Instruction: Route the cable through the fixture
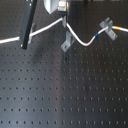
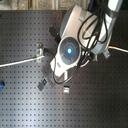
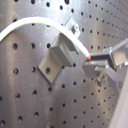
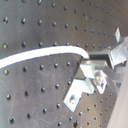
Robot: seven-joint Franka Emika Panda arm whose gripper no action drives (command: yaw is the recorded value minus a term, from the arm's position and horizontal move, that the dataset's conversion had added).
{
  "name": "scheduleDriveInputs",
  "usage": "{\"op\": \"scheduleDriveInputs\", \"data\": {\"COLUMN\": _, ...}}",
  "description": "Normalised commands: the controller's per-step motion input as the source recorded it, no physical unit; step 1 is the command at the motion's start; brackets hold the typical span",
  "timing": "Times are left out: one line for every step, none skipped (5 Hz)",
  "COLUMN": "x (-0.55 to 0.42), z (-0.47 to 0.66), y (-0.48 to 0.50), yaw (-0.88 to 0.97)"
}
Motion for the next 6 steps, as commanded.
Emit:
{"op": "scheduleDriveInputs", "data": {"x": -0.024, "z": 0.06, "y": -0.021, "yaw": 0.0}}
{"op": "scheduleDriveInputs", "data": {"x": 0.001, "z": 0.07, "y": 0.001, "yaw": 0.0}}
{"op": "scheduleDriveInputs", "data": {"x": 0.004, "z": 0.36, "y": 0.003, "yaw": 0.0}}
{"op": "scheduleDriveInputs", "data": {"x": 0.005, "z": 0.36, "y": 0.003, "yaw": 0.0}}
{"op": "scheduleDriveInputs", "data": {"x": -0.011, "z": 0.02, "y": -0.01, "yaw": 0.0}}
{"op": "scheduleDriveInputs", "data": {"x": -0.299, "z": 0.37, "y": -0.265, "yaw": 0.0}}
